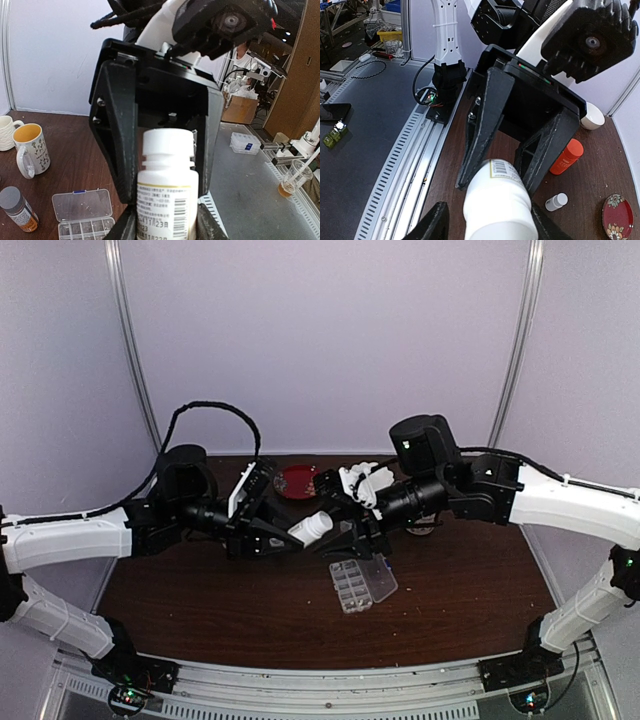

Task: Sort the pills into containers
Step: Screw the lid of the pill bottle onto the pill bottle.

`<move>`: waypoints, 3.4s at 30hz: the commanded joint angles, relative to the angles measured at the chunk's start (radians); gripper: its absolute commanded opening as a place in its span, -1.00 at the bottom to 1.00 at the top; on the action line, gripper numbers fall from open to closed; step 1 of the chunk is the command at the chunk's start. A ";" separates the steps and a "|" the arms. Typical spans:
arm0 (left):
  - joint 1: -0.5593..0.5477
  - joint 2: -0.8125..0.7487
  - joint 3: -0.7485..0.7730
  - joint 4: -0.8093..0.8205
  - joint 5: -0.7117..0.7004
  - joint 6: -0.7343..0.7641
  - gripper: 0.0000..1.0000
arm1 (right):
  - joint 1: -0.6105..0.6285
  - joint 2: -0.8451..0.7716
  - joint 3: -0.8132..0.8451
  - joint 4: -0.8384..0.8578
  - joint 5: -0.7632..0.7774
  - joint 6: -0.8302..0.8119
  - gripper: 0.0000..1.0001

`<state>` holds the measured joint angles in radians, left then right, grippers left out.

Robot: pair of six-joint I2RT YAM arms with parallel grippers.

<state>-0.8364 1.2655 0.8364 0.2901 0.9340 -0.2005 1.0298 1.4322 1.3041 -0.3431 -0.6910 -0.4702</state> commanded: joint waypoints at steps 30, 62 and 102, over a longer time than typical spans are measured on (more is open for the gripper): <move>0.002 0.044 0.062 0.033 0.025 0.027 -1.00 | -0.002 -0.124 -0.040 -0.050 0.151 -0.097 0.19; 0.002 0.077 0.056 0.025 0.058 0.028 -1.00 | -0.013 -0.136 -0.022 -0.041 0.125 -0.108 0.15; 0.002 0.049 0.087 -0.111 -0.111 0.241 -1.00 | -0.014 -0.075 -0.066 0.089 0.132 0.177 -0.59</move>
<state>-0.8356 1.3392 0.8799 0.2035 0.9150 -0.0780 1.0142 1.3540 1.2697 -0.3798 -0.5724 -0.4313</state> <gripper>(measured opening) 0.331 0.290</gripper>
